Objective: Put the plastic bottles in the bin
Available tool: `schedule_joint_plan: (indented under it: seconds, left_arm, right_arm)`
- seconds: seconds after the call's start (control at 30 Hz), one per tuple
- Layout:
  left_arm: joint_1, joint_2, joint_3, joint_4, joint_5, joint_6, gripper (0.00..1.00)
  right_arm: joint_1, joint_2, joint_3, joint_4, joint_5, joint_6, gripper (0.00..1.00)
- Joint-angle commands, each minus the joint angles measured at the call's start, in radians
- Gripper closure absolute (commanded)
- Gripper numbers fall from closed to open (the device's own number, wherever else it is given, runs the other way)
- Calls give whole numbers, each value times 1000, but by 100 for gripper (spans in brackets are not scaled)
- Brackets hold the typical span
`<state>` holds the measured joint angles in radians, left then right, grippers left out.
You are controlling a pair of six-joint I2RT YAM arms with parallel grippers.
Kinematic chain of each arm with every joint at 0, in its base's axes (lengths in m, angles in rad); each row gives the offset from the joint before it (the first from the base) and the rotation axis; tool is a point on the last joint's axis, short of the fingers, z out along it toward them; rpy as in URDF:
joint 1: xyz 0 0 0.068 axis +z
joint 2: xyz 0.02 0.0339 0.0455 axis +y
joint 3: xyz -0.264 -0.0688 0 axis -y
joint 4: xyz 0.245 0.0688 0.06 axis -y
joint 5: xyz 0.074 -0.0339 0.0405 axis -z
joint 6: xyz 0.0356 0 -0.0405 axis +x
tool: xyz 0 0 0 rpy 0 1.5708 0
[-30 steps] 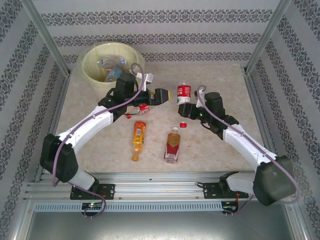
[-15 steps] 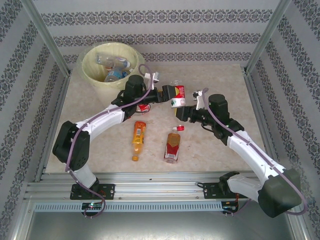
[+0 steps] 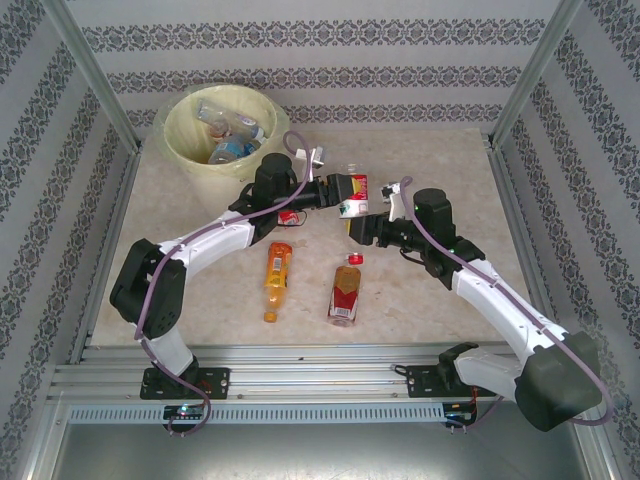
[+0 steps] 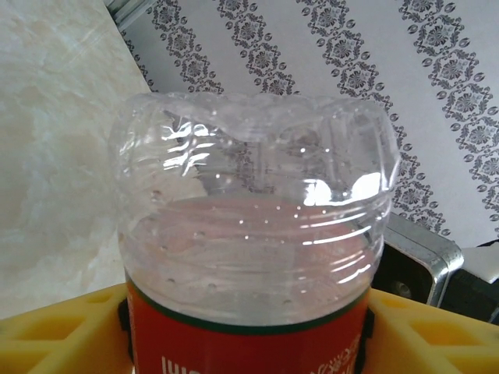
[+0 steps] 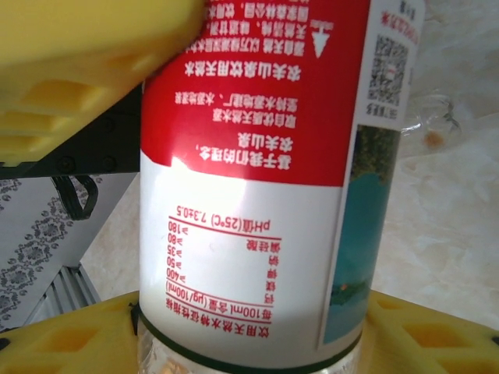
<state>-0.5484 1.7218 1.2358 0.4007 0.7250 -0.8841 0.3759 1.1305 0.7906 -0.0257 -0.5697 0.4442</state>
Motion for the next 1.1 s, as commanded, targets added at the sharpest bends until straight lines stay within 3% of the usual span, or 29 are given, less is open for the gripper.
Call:
schedule_joint_plan:
  seconds: [0.0, 0.17, 0.47, 0.7, 0.9, 1.07]
  left_arm:
    - [-18, -11, 6, 46, 42, 4, 35]
    - [-17, -33, 32, -30, 28, 67, 38]
    - [12, -71, 184, -341, 0, 251, 39]
    - [49, -74, 435, -731, -88, 484, 39]
    - [81, -36, 733, -1073, -269, 698, 39]
    - [135, 29, 984, -1255, -361, 795, 39]
  right_arm:
    - [11, 2, 2, 32, -4, -17, 36]
    - [11, -35, -6, 29, 2, -11, 20]
    - [11, -176, -40, 17, 7, 4, 6]
    - [13, -320, -41, 11, 30, 30, 2]
    - [15, -405, -14, 31, 27, 57, 2]
    - [18, -437, 17, 10, 21, 50, 2]
